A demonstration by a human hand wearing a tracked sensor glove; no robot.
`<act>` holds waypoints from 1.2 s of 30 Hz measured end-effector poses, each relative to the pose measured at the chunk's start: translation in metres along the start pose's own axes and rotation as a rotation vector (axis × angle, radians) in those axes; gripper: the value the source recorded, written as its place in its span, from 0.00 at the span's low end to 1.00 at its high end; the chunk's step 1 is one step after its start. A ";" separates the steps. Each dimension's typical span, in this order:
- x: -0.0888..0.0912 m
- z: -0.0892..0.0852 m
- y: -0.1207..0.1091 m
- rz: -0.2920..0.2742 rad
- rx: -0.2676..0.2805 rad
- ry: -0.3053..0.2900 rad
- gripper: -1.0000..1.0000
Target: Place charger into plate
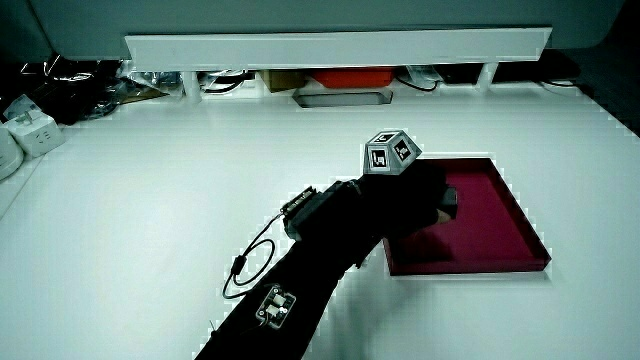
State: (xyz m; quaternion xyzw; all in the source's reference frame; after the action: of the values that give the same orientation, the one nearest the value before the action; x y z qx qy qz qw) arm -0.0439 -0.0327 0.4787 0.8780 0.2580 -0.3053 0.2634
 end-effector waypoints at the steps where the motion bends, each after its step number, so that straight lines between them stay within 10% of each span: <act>1: 0.001 -0.004 0.001 0.004 -0.013 0.009 0.50; 20: 0.003 -0.055 0.025 0.031 -0.125 0.166 0.50; 36: -0.002 -0.058 0.024 0.055 -0.133 0.134 0.50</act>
State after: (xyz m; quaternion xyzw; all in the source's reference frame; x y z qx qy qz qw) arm -0.0068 -0.0148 0.5269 0.8838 0.2704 -0.2208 0.3114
